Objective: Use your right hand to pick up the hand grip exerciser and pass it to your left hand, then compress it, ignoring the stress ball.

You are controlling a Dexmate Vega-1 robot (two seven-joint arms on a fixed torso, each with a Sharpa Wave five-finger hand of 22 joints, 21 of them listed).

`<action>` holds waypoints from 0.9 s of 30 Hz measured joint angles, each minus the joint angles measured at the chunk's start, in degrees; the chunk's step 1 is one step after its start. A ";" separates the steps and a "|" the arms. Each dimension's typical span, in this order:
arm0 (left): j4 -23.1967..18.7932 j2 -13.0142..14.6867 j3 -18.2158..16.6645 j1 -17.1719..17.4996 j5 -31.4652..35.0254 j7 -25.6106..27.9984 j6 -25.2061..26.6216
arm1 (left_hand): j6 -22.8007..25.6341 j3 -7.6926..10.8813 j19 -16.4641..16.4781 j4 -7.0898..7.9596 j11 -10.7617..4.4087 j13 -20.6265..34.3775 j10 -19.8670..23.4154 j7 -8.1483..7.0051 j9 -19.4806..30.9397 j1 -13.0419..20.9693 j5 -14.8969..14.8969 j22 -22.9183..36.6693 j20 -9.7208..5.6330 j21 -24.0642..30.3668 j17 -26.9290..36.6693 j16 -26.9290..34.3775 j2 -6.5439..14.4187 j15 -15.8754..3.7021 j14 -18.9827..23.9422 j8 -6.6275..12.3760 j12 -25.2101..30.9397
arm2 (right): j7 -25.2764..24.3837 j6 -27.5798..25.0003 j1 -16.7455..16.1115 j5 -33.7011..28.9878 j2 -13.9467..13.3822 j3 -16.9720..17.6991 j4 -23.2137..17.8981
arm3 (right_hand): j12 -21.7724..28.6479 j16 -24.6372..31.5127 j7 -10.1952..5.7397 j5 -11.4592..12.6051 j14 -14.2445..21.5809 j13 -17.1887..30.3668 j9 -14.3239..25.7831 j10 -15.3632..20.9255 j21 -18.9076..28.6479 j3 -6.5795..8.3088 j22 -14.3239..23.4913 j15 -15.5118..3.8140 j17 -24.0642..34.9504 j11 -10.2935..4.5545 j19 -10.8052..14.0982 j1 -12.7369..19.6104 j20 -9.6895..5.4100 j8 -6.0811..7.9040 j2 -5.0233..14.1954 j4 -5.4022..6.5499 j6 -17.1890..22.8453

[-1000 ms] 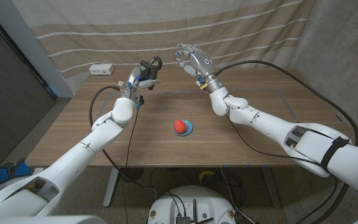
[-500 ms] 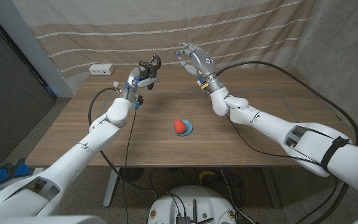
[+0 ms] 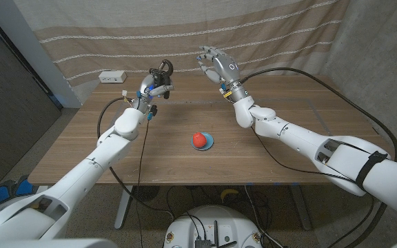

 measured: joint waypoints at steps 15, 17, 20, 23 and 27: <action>5.23 -2.43 -1.76 -1.30 -13.43 -12.42 -3.20 | 1.55 0.96 2.05 -0.96 0.11 2.05 0.92 -0.14 0.42 -0.44 3.53 1.19 -0.02 0.38 0.25 0.84 0.44 0.31 1.52 3.42 0.02 | 2.35 2.68 -0.71 4.41 0.30 1.93 0.48 | 0.00 0.00 0.23 0.11 0.00 0.00 0.27 0.31 0.34 -0.01 0.00 0.00 0.54 0.31 0.00 -0.46 0.00 0.00 0.45 0.00 -0.23; 5.77 -2.83 -2.05 -1.47 -13.43 -12.42 -3.20 | 1.84 0.96 2.53 -0.96 0.17 2.06 0.99 -0.43 0.06 -0.44 3.65 1.26 -0.08 0.38 0.25 0.84 0.44 0.30 1.53 3.79 0.03 | 2.65 2.97 -0.71 4.91 0.30 1.93 0.48 | 0.00 0.00 0.23 0.39 0.00 0.22 0.27 0.31 0.34 0.10 0.00 0.00 0.54 0.31 0.00 -0.76 0.00 0.00 0.74 0.10 -0.23; 7.00 -3.62 -2.60 -1.87 -19.06 -17.33 -2.95 | 2.05 1.51 2.63 -1.51 0.16 2.55 1.00 -0.63 -0.25 -0.44 3.66 1.53 0.00 0.38 0.25 0.86 0.44 0.52 1.76 4.15 0.03 | 3.23 3.42 -1.06 5.84 0.37 2.72 0.58 | 0.00 0.21 0.23 0.39 0.00 0.29 0.27 0.30 0.34 0.17 0.00 0.00 0.53 0.31 0.00 -1.29 0.00 0.00 0.22 0.17 -0.23; 8.63 -4.58 -3.25 -2.39 -21.72 -19.78 -2.47 | 2.05 1.82 3.18 -1.82 0.10 2.87 1.07 -0.62 -0.18 -0.44 3.66 1.53 0.06 0.38 0.25 0.91 0.44 0.50 1.94 4.53 0.03 | 3.72 3.80 -1.23 6.60 0.40 3.08 0.60 | 0.00 0.21 0.44 0.39 -0.01 0.29 0.27 0.30 0.34 0.16 0.00 0.00 0.71 0.31 0.00 -1.44 0.00 0.00 0.38 0.17 -0.02; 10.29 -5.49 -3.79 -3.02 -26.63 -25.03 -1.37 | 1.64 1.83 3.26 -1.83 0.07 2.89 1.11 -0.21 0.29 -0.45 3.66 1.58 0.00 0.38 0.25 0.95 0.45 0.49 1.95 4.97 0.04 | 4.52 4.43 -1.57 7.86 0.52 3.87 0.73 | 0.00 0.21 0.64 0.61 -0.01 0.29 0.26 0.30 0.64 0.18 0.00 0.00 0.81 0.31 0.00 -1.73 0.00 0.00 0.68 0.19 0.18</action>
